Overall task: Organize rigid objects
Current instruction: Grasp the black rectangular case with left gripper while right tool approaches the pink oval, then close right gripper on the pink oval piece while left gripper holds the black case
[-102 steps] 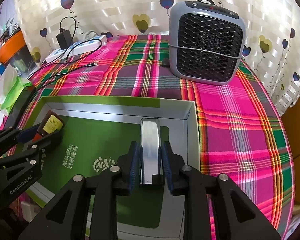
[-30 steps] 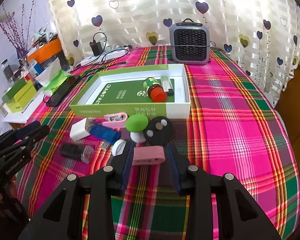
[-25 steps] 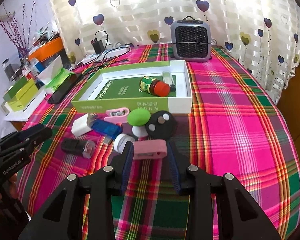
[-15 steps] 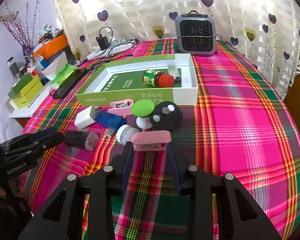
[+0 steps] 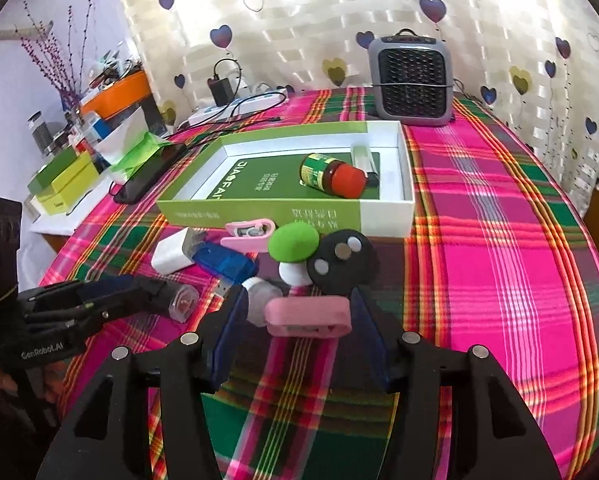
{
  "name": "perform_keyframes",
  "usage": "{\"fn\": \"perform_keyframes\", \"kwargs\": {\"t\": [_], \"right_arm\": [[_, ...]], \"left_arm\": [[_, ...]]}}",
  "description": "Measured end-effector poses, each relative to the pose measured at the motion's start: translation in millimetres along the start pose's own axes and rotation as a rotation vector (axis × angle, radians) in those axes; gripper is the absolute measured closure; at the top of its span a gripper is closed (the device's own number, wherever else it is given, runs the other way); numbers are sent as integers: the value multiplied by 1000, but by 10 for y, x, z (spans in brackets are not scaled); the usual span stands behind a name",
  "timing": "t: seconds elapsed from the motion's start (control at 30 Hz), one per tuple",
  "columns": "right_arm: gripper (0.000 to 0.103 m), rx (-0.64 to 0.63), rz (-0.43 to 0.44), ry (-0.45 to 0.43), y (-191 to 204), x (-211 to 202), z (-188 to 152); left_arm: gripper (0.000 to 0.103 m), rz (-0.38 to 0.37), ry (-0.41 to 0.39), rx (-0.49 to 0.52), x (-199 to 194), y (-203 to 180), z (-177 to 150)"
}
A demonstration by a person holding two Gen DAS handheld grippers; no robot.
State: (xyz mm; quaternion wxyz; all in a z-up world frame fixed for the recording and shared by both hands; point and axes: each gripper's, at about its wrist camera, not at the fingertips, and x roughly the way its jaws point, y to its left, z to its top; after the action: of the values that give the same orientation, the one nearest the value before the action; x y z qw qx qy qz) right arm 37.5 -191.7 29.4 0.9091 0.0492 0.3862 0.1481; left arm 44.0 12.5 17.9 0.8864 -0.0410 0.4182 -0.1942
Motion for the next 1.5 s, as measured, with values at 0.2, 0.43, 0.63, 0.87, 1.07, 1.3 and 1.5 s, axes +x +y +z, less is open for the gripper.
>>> {"fn": "perform_keyframes", "kwargs": {"t": [0.2,0.43,0.63,0.87,1.07,1.3,1.5], "right_arm": [[49,-54,49,42,27,48,1],[49,-118,99,80,87,-29,-102],[49,-205,85,93,165,-75,-141],[49,-193,53,53,67,-14,-37],[49,-169,162,89,18,69,-11],[49,-214,205,133,94,70,-100],[49,-265,209,152,167,31,-189]], "left_arm": [[62,-13,5,16,-30,-44,-25],[62,-25,23,49,-42,-120,-88],[62,-32,28,110,-92,-159,-116],[62,-18,-2,158,-122,-150,10],[62,-81,15,162,-9,-144,107],[62,-108,32,197,13,-222,92],[62,-120,51,237,-19,-324,26]]}}
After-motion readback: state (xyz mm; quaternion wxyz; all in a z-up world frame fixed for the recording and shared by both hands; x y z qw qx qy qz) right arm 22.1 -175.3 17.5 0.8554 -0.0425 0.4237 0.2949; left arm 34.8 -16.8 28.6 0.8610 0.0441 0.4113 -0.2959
